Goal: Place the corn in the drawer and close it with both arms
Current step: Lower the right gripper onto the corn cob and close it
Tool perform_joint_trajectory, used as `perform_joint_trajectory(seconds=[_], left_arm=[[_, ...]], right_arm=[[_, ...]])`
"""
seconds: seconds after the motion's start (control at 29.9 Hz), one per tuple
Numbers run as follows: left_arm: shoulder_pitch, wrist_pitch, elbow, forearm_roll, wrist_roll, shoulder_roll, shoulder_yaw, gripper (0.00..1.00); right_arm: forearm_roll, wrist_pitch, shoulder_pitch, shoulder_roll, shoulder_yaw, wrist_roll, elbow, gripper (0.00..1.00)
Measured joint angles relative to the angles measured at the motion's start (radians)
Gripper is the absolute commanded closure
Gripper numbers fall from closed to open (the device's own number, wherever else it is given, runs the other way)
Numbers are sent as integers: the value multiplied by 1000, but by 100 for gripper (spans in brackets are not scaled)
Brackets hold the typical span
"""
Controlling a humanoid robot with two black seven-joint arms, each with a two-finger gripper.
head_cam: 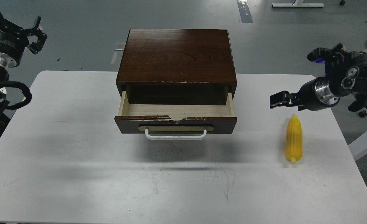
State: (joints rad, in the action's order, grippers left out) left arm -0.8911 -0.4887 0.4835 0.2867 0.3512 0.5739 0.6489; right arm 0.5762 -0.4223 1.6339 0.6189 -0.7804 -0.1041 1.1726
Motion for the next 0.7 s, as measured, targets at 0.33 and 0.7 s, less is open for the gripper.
perform_joint_trajectory(seconds=[0.33, 0.7], left_arm=[[18, 0, -2, 0, 0, 20, 5, 2], [22, 0, -5, -2, -10, 17, 2, 2]], right_arm=[[2, 56, -97, -4, -57, -11, -51, 6], [-9, 60, -193, -17, -31, -20, -107, 53]])
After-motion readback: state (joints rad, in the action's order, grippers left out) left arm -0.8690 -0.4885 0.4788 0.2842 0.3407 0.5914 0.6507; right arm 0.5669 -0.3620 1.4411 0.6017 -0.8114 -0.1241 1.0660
